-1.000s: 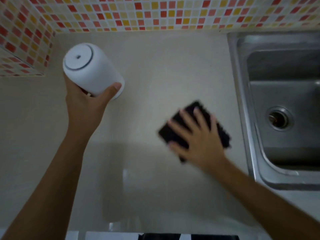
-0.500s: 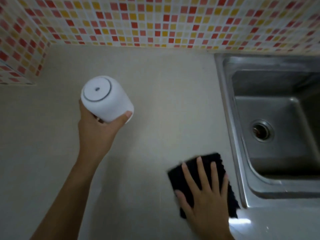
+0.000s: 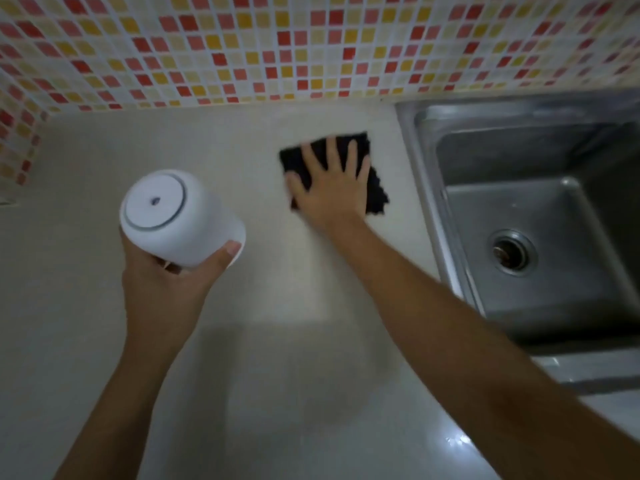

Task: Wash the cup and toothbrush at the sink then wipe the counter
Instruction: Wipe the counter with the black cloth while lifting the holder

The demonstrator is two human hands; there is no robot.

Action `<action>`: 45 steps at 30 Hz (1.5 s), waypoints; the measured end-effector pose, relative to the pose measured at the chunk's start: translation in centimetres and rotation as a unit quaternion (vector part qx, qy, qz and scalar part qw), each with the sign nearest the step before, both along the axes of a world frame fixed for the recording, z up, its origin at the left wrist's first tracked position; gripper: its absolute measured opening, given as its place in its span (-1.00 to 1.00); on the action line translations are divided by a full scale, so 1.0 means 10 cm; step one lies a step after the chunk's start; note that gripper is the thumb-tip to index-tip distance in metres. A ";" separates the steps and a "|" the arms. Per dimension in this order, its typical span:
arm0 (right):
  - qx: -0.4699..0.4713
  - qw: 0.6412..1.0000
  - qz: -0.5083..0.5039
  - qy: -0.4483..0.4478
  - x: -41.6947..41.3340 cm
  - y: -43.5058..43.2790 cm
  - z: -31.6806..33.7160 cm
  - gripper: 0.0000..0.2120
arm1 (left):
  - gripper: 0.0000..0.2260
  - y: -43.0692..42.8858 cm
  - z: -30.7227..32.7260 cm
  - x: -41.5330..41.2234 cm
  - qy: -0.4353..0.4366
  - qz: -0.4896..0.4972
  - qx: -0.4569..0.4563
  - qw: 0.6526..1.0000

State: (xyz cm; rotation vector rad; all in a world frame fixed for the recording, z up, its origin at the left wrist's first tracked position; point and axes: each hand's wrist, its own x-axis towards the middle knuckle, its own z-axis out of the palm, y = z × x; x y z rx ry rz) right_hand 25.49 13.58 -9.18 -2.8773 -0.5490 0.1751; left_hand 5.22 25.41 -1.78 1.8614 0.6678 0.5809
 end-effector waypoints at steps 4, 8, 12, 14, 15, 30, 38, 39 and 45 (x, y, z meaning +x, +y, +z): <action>0.041 0.975 0.217 -0.041 -1.28 -0.71 0.07 -0.43 | -0.15 -0.06 0.03 0.16 -0.010 0.012 -0.017 1.000; 0.016 0.952 0.299 -0.067 -0.79 -1.16 0.00 -0.44 | -0.16 -0.08 0.03 0.27 -0.008 0.005 -0.021 1.000; -0.013 0.996 0.071 -0.054 0.51 -0.82 0.02 -0.39 | -0.15 -0.15 -0.06 0.29 0.005 -0.007 -0.035 0.999; -0.037 0.999 0.028 -0.028 0.90 -0.60 0.03 -0.36 | -0.14 -0.21 -0.12 0.27 0.014 -0.012 -0.035 0.999; -0.039 0.999 0.017 -0.023 1.00 -0.50 0.03 -0.36 | -0.13 -0.25 -0.15 0.26 0.018 -0.018 -0.032 0.999; -0.030 0.985 0.167 0.019 -2.46 -1.85 0.18 -0.35 | -0.15 -0.36 -0.24 0.38 0.018 -0.039 -0.053 0.998; -0.020 1.000 -0.001 0.003 -0.55 -0.70 0.08 -0.37 | -0.12 -0.23 -0.04 0.29 -0.005 -0.011 -0.006 1.000; -0.030 0.999 -0.008 0.013 -0.43 -0.51 0.06 -0.37 | -0.11 -0.20 0.00 0.27 -0.012 -0.009 0.001 1.000; 0.026 0.992 0.120 -0.015 -1.29 -0.56 0.08 -0.42 | -0.15 -0.22 0.01 0.18 -0.020 0.001 0.020 1.000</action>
